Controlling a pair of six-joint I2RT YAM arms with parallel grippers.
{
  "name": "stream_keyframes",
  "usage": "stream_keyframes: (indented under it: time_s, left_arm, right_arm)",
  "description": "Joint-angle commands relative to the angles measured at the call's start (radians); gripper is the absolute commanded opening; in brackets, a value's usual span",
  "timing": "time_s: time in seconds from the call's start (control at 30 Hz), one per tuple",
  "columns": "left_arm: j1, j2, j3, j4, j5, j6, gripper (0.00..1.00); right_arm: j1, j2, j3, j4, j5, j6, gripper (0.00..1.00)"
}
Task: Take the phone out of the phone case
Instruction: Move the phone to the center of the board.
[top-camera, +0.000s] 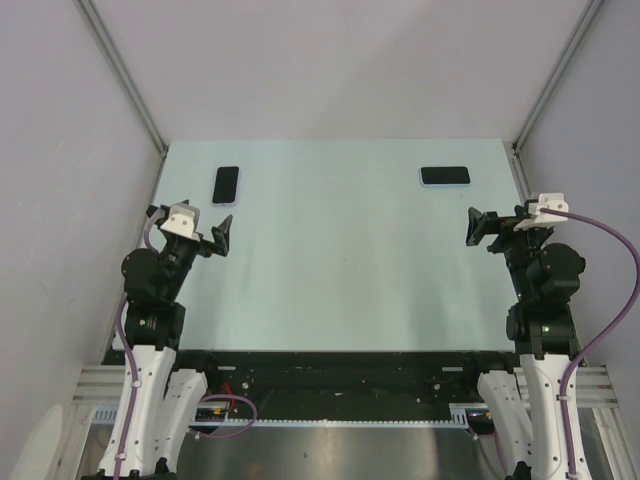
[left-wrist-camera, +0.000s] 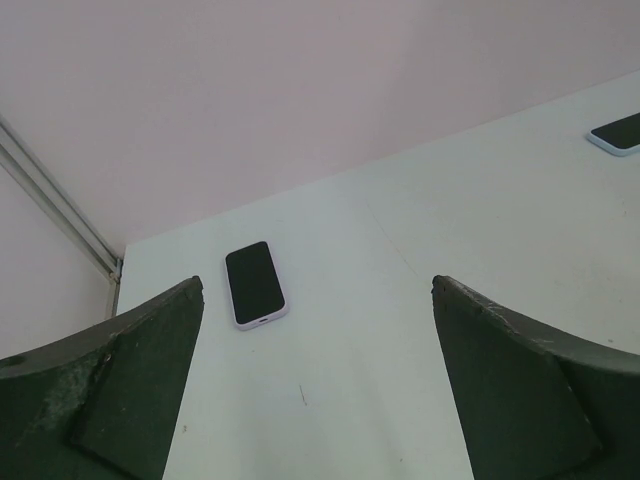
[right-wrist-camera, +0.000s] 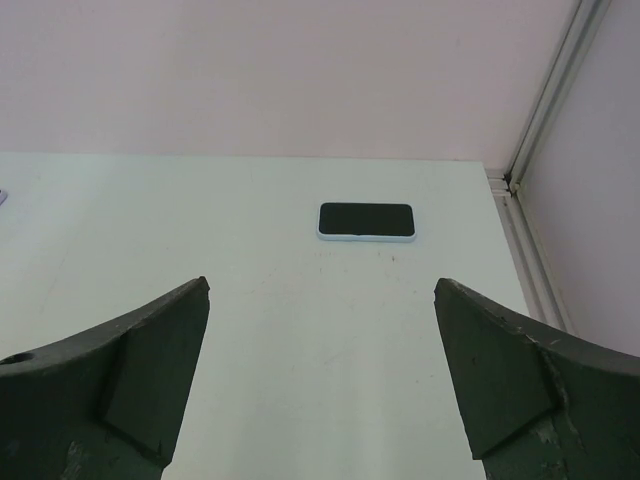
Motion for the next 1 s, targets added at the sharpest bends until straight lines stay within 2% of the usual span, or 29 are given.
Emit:
stream_keyframes:
  time_s: [0.0, 0.27, 0.53, 0.97]
  left_arm:
    - [0.006, -0.002, -0.002, 0.035, 0.026, -0.007, 1.0]
    - [0.006, -0.001, -0.002, 0.035, 0.03, -0.011, 1.0]
    - [0.006, 0.001, -0.007, 0.035, 0.035, -0.01, 1.0]
    - [0.006, 0.007, -0.01, 0.034, 0.046, -0.008, 1.0]
  right_arm:
    - [0.007, -0.005, -0.001, 0.056, 0.031, 0.042, 1.0]
    - [0.007, -0.001, -0.011, 0.055, 0.002, 0.027, 1.0]
    - [0.009, 0.002, -0.041, 0.069, -0.046, -0.085, 1.0]
    - [0.009, 0.025, -0.059, 0.081, -0.041, -0.125, 1.0]
